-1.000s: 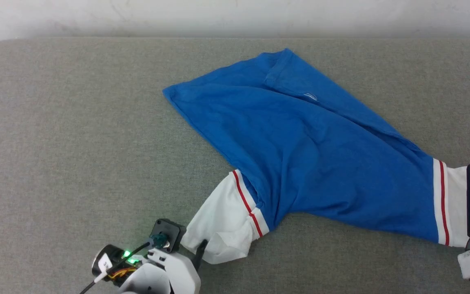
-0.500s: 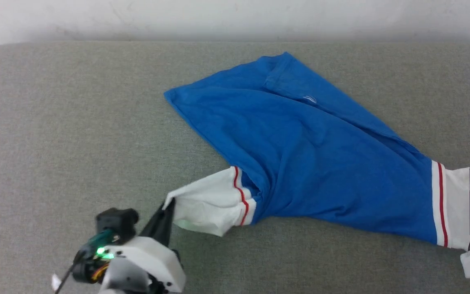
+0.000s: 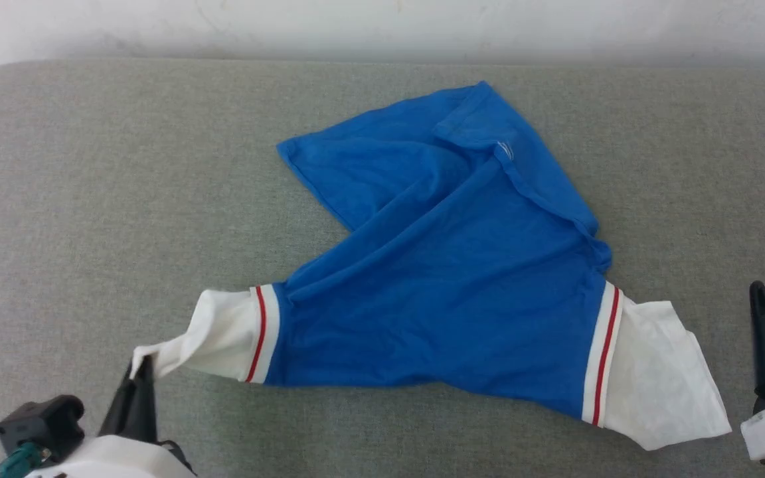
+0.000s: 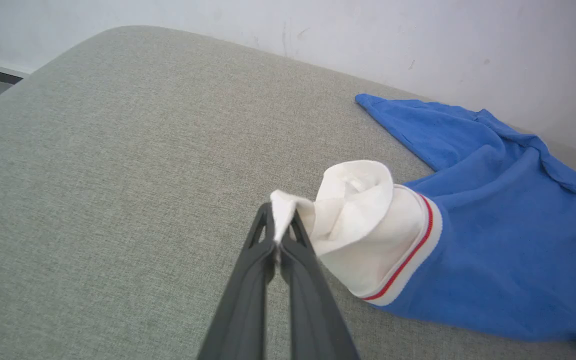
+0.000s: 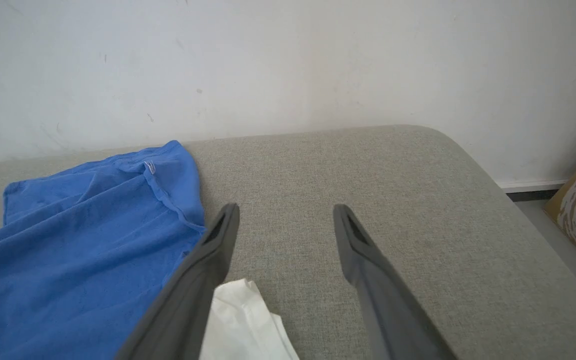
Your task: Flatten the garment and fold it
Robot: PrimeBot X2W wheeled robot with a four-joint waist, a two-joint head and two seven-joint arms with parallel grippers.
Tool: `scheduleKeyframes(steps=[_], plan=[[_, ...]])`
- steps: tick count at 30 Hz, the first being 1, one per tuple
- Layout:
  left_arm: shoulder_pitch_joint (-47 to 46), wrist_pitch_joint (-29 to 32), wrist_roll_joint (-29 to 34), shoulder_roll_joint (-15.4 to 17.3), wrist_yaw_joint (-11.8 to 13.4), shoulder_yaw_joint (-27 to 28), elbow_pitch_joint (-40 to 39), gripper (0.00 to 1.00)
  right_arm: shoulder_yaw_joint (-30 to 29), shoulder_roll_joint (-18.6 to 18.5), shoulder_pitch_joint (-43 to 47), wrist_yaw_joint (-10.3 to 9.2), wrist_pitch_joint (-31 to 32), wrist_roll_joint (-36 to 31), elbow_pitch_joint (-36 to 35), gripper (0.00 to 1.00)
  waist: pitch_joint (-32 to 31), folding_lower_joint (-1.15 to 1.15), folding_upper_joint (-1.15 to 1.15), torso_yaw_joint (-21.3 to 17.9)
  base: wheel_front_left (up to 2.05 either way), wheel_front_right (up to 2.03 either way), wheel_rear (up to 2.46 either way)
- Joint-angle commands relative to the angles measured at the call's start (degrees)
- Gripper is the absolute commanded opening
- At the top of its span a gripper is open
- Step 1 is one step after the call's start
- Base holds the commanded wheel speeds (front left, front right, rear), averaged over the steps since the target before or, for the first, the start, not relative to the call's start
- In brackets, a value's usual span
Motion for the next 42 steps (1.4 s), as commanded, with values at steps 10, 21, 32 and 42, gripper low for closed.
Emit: scheduleKeyframes(steps=[10, 21, 32, 42], plan=[[-3.2, -0.4, 1.9, -1.1, 2.9, -0.8, 3.3, 1.0, 0.9, 0.2, 0.4, -0.05, 1.5, -0.4, 0.5, 1.0, 0.6, 0.0, 0.0, -1.4, 0.0, 0.0, 0.0], [-7.5, -5.2, 7.2, 1.5, 0.0, -5.3, -1.3, 1.0, 1.3, 0.2, 0.7, -0.05, 2.1, -0.3, 0.5, 1.0, 0.4, 0.0, 0.0, -1.7, 0.0, 0.0, 0.0], [-14.0, 6.4, 9.1, 1.5, -12.7, -27.2, 0.7, 1.0, 1.9, 0.2, -0.8, -0.05, 2.0, 0.1, 0.2, 1.0, 3.6, 0.0, 0.0, -3.2, 0.0, 0.0, 0.0], [-20.6, 9.9, 20.3, 6.1, -14.2, -34.5, 16.8, 1.0, 1.9, 0.2, -1.6, -0.05, 1.5, 0.5, 0.9, 1.0, 4.8, 0.0, 0.0, -4.7, 0.0, 0.0, 0.0]])
